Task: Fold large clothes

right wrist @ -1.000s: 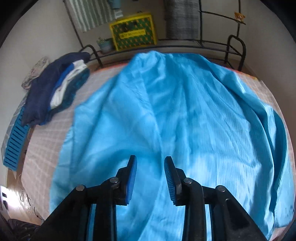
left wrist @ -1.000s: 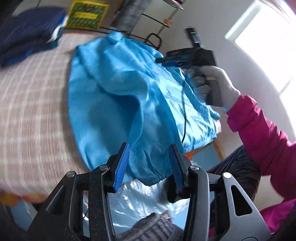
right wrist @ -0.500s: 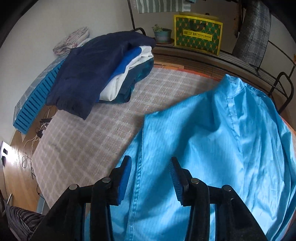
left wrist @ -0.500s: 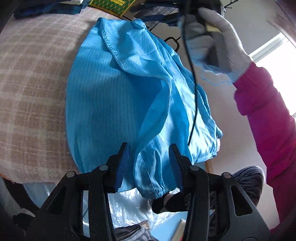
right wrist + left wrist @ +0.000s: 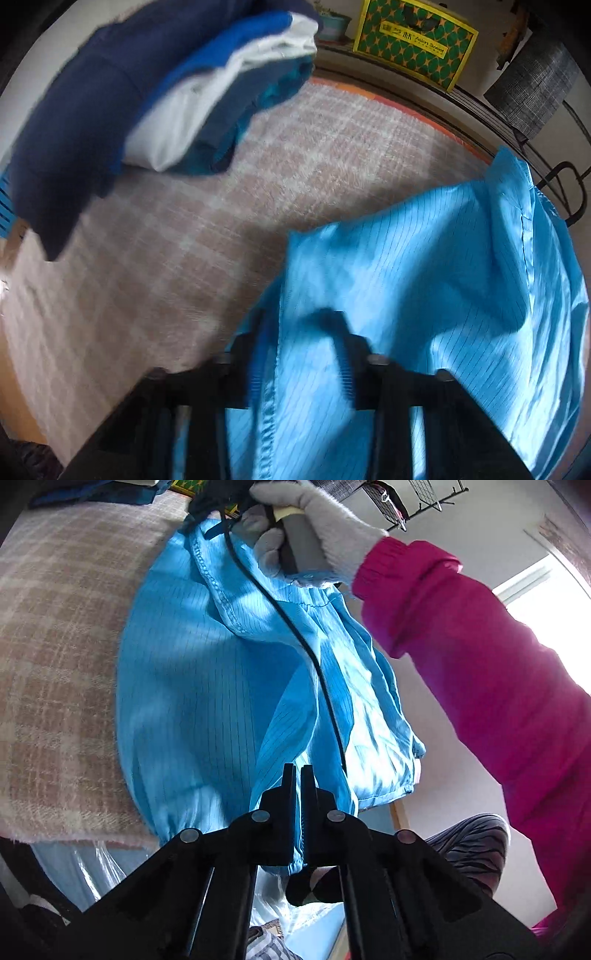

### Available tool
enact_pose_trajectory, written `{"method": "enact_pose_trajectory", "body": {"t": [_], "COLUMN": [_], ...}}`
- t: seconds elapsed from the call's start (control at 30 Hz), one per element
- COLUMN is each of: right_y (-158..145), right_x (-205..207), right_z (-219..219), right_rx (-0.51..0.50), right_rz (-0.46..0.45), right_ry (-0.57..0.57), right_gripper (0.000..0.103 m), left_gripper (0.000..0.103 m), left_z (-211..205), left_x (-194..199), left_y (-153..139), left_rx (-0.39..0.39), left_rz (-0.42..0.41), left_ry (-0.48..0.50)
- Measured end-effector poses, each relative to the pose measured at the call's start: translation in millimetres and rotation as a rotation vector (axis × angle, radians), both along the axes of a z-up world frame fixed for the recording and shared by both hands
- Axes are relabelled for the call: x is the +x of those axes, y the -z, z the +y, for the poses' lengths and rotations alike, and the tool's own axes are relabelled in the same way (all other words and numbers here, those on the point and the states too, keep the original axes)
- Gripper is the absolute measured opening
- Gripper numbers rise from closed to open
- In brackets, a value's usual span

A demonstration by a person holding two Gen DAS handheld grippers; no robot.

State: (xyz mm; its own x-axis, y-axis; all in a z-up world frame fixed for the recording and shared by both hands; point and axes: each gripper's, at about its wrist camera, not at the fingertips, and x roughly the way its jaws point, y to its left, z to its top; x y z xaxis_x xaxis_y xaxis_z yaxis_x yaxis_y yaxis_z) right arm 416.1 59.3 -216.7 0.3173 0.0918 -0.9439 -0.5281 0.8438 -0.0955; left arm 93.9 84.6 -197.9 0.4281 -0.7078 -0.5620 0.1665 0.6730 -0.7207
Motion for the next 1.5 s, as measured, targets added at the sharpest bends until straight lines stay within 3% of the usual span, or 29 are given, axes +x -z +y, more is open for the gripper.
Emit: {"method": "enact_pose_trajectory", "body": {"t": [0.03, 0.07, 0.3, 0.37, 0.4, 0.43, 0.47, 0.57, 0.6, 0.63, 0.8, 1.13, 1.23, 1.3, 1.5], "right_y": [-1.5, -5.8, -53.5, -62.0, -65.0, -66.3, -65.7, -64.4, -63.3, -61.4, -54.9, -31.3, -27.1, -38.0, -105.6], "right_x": [1.3, 2.6, 21.5, 28.9, 31.7, 34.9, 39.6, 46.5, 49.3, 52.7, 69.9, 83.7, 80.7, 76.3, 32.9], "right_z": [-1.3, -3.2, -7.9, -3.8, 0.1, 5.3, 8.6, 17.6, 18.4, 17.4, 16.6, 25.9, 21.8, 7.2, -71.0], "right_rx": [0.005, 0.022, 0.170, 0.196, 0.197, 0.193, 0.191, 0.181, 0.184, 0.190, 0.227, 0.259, 0.289, 0.352, 0.472], "right_rz": [-0.002, -0.005, -0.029, -0.039, -0.047, -0.054, -0.058, -0.066, -0.066, -0.065, -0.047, -0.014, 0.028, 0.055, -0.028], "right_ry": [0.010, 0.017, 0.093, 0.111, 0.114, 0.116, 0.118, 0.126, 0.134, 0.145, 0.191, 0.201, 0.181, 0.178, 0.156], "right_gripper": [0.004, 0.001, 0.000, 0.000, 0.000, 0.000, 0.000, 0.000, 0.000, 0.000, 0.000, 0.000, 0.006, 0.022, 0.027], "left_gripper": [0.000, 0.000, 0.000, 0.014, 0.039, 0.053, 0.053, 0.053, 0.046, 0.031, 0.002, 0.000, 0.000, 0.000, 0.000], "left_z": [2.7, 5.0, 24.0, 31.4, 33.4, 36.3, 37.7, 32.3, 31.9, 29.4, 13.3, 37.4, 28.8, 29.7, 47.9], "left_x": [-1.4, -3.2, -7.4, -2.9, -0.9, -0.5, -0.3, 6.4, 8.9, 11.7, 24.6, 22.7, 24.3, 19.0, 11.4], "left_y": [-0.8, -0.7, -4.1, 2.3, 6.0, 7.8, 8.2, 8.5, 8.8, 10.3, 11.2, -3.2, 0.4, -2.3, -5.1], "left_rx": [0.002, 0.010, -0.004, -0.035, -0.056, -0.071, -0.068, -0.003, 0.012, 0.018, 0.064, 0.063, 0.133, 0.152, 0.135], "left_rz": [0.000, 0.000, -0.009, 0.041, 0.064, 0.067, 0.057, 0.048, 0.050, 0.055, 0.066, 0.040, 0.055, 0.046, 0.038], "left_ry": [-0.008, -0.017, -0.087, -0.113, -0.119, -0.137, -0.158, -0.149, -0.145, -0.135, -0.097, -0.196, -0.197, -0.200, -0.224]}}
